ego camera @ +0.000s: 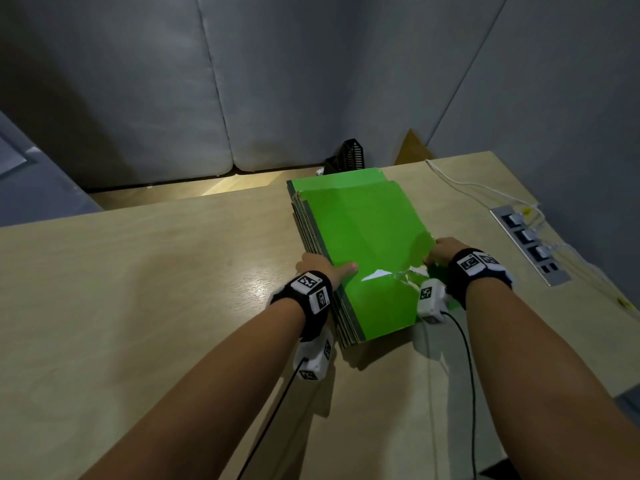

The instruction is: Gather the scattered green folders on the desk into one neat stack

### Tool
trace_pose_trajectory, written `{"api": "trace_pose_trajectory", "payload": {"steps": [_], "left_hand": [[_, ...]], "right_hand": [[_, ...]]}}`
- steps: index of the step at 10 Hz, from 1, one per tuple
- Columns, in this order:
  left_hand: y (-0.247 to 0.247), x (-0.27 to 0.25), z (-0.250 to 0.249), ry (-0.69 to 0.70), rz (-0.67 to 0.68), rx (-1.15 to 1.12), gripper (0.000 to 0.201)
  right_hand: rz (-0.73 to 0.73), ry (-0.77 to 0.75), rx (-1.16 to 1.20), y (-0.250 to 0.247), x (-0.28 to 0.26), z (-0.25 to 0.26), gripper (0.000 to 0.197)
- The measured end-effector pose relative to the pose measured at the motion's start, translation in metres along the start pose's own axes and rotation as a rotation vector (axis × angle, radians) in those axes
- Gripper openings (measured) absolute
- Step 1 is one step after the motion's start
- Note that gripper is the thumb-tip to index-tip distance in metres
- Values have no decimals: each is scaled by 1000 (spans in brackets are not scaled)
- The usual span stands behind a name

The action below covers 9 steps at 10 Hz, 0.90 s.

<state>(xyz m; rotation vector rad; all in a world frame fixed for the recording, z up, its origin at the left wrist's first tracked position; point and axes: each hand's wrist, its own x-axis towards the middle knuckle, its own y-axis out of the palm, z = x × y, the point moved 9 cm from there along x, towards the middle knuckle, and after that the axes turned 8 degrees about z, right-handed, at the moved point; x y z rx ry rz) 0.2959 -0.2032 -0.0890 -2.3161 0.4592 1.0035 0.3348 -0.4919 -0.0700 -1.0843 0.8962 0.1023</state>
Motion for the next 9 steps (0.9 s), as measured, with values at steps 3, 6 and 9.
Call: {"api": "trace_pose_trajectory", "payload": {"steps": [3,6,9], "left_hand": [[-20,-18,3,105,31,89,85],[-63,-91,39,144,73,522,54],[-77,-159,174,43,196,763,45]], "right_hand": [[-246,56,-53,14,-43,-1,47],[-243,-148,-208,71,-119,56,45],[-473,-374,-182,134,-209,61,23]]}}
